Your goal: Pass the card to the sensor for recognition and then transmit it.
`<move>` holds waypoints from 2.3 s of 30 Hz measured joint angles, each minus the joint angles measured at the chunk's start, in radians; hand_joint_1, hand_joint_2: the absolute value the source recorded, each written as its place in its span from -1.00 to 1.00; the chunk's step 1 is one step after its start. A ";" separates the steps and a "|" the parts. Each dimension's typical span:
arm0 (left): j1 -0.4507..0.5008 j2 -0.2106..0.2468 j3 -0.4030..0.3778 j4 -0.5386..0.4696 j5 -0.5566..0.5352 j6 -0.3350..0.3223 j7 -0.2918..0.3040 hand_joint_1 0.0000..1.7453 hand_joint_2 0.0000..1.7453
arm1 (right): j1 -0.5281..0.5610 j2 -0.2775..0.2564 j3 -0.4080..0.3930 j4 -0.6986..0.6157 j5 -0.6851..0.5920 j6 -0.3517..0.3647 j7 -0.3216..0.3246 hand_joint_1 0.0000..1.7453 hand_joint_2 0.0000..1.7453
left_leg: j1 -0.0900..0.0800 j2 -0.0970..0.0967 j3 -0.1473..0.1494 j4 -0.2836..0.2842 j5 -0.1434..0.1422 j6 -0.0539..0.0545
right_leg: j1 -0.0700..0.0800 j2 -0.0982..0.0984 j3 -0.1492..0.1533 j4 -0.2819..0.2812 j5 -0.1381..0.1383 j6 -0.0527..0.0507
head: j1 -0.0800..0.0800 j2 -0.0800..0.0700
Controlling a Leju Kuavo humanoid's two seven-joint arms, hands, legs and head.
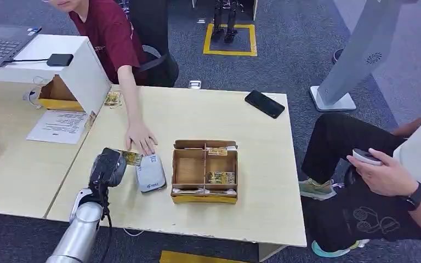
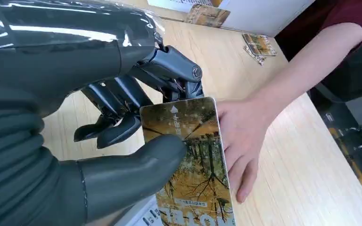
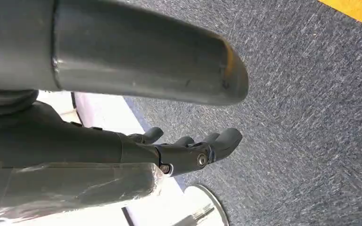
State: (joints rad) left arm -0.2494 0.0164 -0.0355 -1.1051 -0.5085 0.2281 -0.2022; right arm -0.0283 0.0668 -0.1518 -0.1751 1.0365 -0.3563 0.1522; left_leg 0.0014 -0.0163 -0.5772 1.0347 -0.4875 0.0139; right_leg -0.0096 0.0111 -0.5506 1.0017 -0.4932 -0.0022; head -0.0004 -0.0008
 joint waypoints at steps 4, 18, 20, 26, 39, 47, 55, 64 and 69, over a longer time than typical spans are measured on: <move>0.001 0.000 0.000 0.002 -0.003 -0.005 -0.001 1.00 1.00 | 0.000 0.000 -0.003 0.000 0.008 0.000 0.000 -1.00 -1.00 | 0.000 0.000 0.000 0.000 0.000 0.000 | 0.000 0.000 0.000 0.000 0.000 0.000 | 0.000 0.000; 0.010 0.010 0.000 0.011 -0.008 -0.066 0.000 1.00 1.00 | 0.000 0.002 -0.009 0.000 0.011 -0.003 -0.005 -1.00 -1.00 | 0.000 0.000 0.000 0.000 0.000 0.000 | 0.000 0.000 0.000 0.000 0.000 0.000 | 0.000 0.000; 0.016 0.010 0.000 0.010 -0.015 -0.080 0.004 1.00 1.00 | 0.000 0.002 -0.010 0.000 0.011 -0.002 -0.005 -1.00 -1.00 | 0.000 0.000 0.000 0.000 0.000 0.000 | 0.000 0.000 0.000 0.000 0.000 0.000 | 0.000 0.000; 0.024 0.014 0.000 0.011 -0.050 -0.105 0.018 1.00 1.00 | 0.000 0.002 -0.022 0.000 0.027 0.000 -0.006 -1.00 -1.00 | 0.000 0.000 0.000 0.000 0.000 0.000 | 0.000 0.000 0.000 0.000 0.000 0.000 | 0.000 0.000; 0.024 0.013 -0.012 0.026 -0.125 -0.105 0.045 1.00 1.00 | 0.000 0.006 -0.032 0.000 0.044 0.008 -0.006 -1.00 -1.00 | 0.000 0.000 0.000 0.000 0.000 0.000 | 0.000 0.000 0.000 0.000 0.000 0.000 | 0.000 0.000; 0.010 0.006 -0.034 0.068 -0.222 -0.059 0.088 1.00 1.00 | 0.000 0.007 -0.033 0.000 0.062 0.010 -0.012 -1.00 -1.00 | 0.000 0.000 0.000 0.000 0.000 0.000 | 0.000 0.000 0.000 0.000 0.000 0.000 | 0.000 0.000; -0.010 -0.011 -0.066 0.142 -0.294 -0.011 0.114 1.00 1.00 | -0.002 0.008 -0.034 -0.002 0.065 0.010 -0.015 -1.00 -1.00 | 0.000 0.000 0.000 0.000 0.001 0.001 | 0.000 -0.001 0.001 0.000 0.000 0.000 | 0.000 0.000; -0.022 -0.013 -0.080 0.166 -0.307 -0.002 0.116 1.00 1.00 | -0.002 0.008 -0.034 -0.002 0.068 0.010 -0.015 -1.00 -1.00 | 0.000 -0.001 0.001 0.000 0.001 0.001 | 0.000 -0.001 0.002 0.000 0.000 0.000 | 0.000 0.000; -0.032 -0.029 -0.089 0.203 -0.434 0.089 0.155 1.00 1.00 | -0.002 0.008 -0.037 -0.002 0.081 0.010 -0.012 -1.00 -1.00 | 0.000 0.000 0.001 0.000 0.001 0.001 | 0.000 -0.001 0.002 0.000 0.000 0.000 | 0.000 0.000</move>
State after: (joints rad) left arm -0.2813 -0.0122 -0.1247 -0.9019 -0.9424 0.3167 -0.0469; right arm -0.0306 0.0752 -0.1885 -0.1770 1.1177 -0.3468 0.1404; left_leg 0.0009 -0.0167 -0.5757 1.0349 -0.4866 0.0153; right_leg -0.0098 0.0104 -0.5486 1.0016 -0.4929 -0.0017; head 0.0000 -0.0008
